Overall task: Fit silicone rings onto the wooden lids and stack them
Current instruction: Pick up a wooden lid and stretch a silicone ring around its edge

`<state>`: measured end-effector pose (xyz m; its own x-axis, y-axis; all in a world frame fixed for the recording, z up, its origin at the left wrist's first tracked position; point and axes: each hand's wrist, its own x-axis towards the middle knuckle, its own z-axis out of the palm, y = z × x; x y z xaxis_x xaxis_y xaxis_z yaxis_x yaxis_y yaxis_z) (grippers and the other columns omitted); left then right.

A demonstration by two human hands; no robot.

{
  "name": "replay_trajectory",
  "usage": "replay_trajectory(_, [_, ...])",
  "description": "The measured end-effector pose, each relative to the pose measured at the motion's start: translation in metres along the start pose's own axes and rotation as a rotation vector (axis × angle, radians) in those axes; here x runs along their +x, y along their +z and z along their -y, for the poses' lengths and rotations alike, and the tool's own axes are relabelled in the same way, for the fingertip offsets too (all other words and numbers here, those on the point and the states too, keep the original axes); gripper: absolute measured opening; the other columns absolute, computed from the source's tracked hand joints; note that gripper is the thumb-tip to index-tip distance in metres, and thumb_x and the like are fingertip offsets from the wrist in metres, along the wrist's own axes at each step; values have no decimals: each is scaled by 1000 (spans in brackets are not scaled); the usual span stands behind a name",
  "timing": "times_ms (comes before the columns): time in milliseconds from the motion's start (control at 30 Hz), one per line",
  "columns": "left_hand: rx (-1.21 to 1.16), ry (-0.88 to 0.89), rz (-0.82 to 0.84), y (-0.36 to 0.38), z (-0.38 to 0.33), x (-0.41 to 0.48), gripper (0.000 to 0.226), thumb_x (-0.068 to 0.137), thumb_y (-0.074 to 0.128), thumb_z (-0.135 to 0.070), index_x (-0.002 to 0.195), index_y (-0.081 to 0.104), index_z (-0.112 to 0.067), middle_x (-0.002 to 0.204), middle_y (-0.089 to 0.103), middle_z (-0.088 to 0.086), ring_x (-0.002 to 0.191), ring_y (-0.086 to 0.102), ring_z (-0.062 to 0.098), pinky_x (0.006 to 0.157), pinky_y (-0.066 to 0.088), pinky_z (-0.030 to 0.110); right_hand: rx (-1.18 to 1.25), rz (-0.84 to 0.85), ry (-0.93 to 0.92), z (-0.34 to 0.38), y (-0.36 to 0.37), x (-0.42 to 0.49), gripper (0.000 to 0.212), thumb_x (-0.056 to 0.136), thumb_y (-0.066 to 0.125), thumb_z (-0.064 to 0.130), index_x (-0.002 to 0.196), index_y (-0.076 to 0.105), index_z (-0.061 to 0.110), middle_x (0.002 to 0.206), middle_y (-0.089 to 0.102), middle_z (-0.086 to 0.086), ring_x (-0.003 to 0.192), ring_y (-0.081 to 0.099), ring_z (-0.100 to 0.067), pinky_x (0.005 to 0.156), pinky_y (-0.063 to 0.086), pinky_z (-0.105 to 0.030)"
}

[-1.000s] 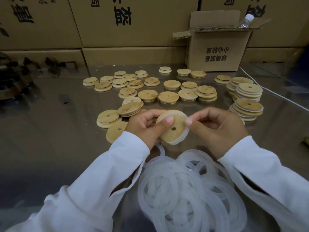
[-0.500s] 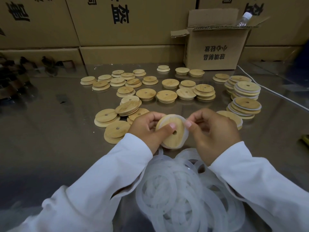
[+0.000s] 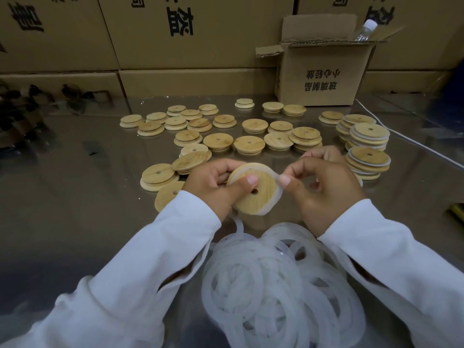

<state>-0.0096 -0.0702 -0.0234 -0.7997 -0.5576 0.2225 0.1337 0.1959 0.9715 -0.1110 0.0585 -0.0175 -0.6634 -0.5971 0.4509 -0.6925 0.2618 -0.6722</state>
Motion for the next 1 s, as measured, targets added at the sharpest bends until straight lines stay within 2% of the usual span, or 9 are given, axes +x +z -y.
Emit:
replay_trajectory(167, [-17, -4, -7, 0, 2, -1, 12, 79, 65, -9, 82, 66, -21, 66, 70, -7, 67, 66, 8, 63, 55, 23, 89, 39, 17, 0, 2, 0, 21, 81, 65, 19, 66, 57, 32, 89, 45, 16, 82, 48, 1, 71, 36, -13])
replay_trajectory(300, [-6, -3, -16, 3, 5, -4, 12, 79, 66, -8, 81, 66, -20, 64, 69, -8, 64, 65, 5, 57, 52, 18, 142, 47, 35, -3, 6, -3, 19, 80, 65, 20, 67, 58, 31, 87, 53, 9, 80, 54, -4, 74, 42, -14])
replay_trajectory(433, [26, 1, -51, 5, 6, -4, 12, 80, 66, -11, 84, 65, -21, 72, 69, -6, 67, 65, 3, 60, 53, 17, 179, 26, 30, -4, 9, -5, 18, 81, 62, 20, 69, 57, 33, 88, 58, 6, 81, 57, -8, 75, 46, -20])
replay_trajectory(533, [18, -1, -90, 5, 6, -4, 12, 80, 66, -11, 84, 64, -22, 73, 69, -7, 69, 65, 5, 64, 55, 23, 259, 48, 90, -5, 12, -5, 14, 83, 61, 21, 73, 58, 32, 87, 63, 4, 83, 60, -14, 78, 49, -28])
replay_trajectory(600, [-4, -2, -116, 5, 6, -4, 12, 80, 66, -12, 82, 64, -24, 67, 69, -10, 66, 65, 3, 61, 55, 22, 302, 59, 142, -6, 13, -4, 12, 83, 60, 24, 74, 59, 31, 82, 64, 6, 84, 60, -17, 79, 49, -32])
replay_trajectory(833, [-8, 39, -149, 6, 5, -4, 10, 81, 65, -14, 84, 63, -23, 60, 67, -15, 61, 63, -4, 54, 51, 13, 346, 37, 216, -6, 13, -5, 17, 77, 68, 25, 62, 64, 32, 63, 65, 14, 69, 60, -3, 62, 43, -16])
replay_trajectory(900, [-8, 44, -143, 6, 5, -4, 10, 81, 65, -14, 84, 63, -23, 60, 67, -15, 61, 63, -4, 53, 51, 13, 388, 51, 270, -6, 12, -4, 18, 77, 69, 25, 60, 65, 31, 59, 64, 15, 66, 60, -2, 64, 44, -18])
replay_trajectory(1000, [-10, 46, -129, 5, 6, -3, 11, 81, 65, -14, 83, 63, -25, 61, 68, -18, 63, 64, -4, 55, 52, 14, 406, 80, 287, -6, 10, -3, 17, 77, 69, 25, 61, 65, 29, 66, 65, 12, 72, 60, -9, 69, 44, -22])
